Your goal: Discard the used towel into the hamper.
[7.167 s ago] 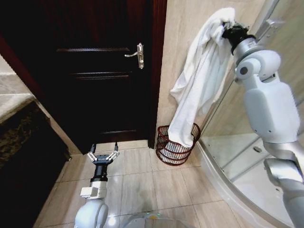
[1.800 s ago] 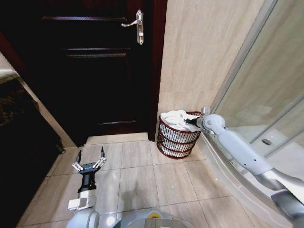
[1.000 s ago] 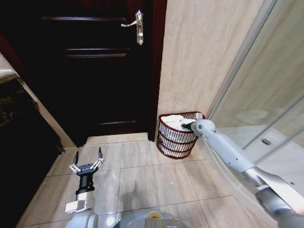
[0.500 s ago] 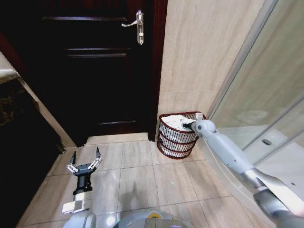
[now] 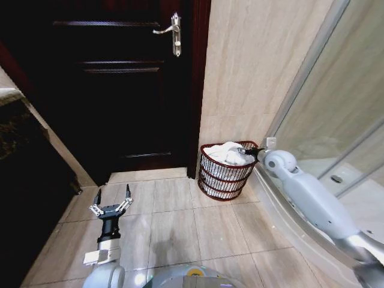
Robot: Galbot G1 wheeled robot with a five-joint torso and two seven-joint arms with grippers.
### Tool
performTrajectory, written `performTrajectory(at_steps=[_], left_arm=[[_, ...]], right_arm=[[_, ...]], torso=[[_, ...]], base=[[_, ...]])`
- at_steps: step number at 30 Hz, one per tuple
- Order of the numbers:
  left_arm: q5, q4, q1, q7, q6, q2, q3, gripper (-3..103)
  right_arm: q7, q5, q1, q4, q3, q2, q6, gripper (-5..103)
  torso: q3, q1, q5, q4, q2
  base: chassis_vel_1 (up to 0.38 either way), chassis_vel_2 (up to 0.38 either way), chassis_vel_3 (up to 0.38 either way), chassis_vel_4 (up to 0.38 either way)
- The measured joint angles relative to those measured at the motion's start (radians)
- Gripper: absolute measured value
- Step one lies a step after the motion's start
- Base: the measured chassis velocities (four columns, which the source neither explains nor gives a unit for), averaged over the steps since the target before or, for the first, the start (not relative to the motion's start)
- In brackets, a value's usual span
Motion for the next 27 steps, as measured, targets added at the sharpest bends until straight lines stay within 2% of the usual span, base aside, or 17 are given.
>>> performTrajectory(at_steps=[7,10,14,18,22,27], left_arm=[[0.004,0.005,-0.013,0.000,0.013,-0.003,0.012,100],[0.009,0.011,-0.019,0.000,0.016,-0.003,0.015,100],[0.022,0.017,-0.029,0.000,0.026,-0.008,0.026,100],[0.026,0.018,-0.034,0.000,0.032,-0.011,0.027,100],[0.030,0.020,-0.036,0.000,0.034,-0.015,0.025,100],[0.029,0.021,-0.035,0.000,0.035,-0.017,0.016,100]], right_arm=[[-0.003,0.005,0.037,0.054,-0.011,-0.009,0.001,100],[-0.012,0.004,0.066,0.041,-0.036,0.005,0.005,100],[-0.040,-0.020,0.155,-0.045,-0.129,0.066,0.040,100],[-0.083,-0.046,0.200,-0.126,-0.171,0.118,0.057,100],[-0.122,-0.077,0.238,-0.235,-0.207,0.171,0.073,100],[-0.132,-0.086,0.240,-0.297,-0.214,0.194,0.065,100]], torso=[[0.000,0.000,-0.0010,0.0001,0.000],[0.000,0.000,0.0002,-0.0002,0.000],[0.000,0.000,-0.0002,0.0002,0.000],[0.000,0.000,-0.0005,0.0003,0.000],[0.000,0.000,-0.0004,0.0002,0.000],[0.000,0.000,-0.0003,0.0003,0.000]], base=[[0.000,0.000,0.000,0.000],[0.000,0.000,0.000,0.000],[0.000,0.000,0.000,0.000],[0.000,0.000,0.000,0.000],[0.000,0.000,0.000,0.000],[0.000,0.000,0.000,0.000]])
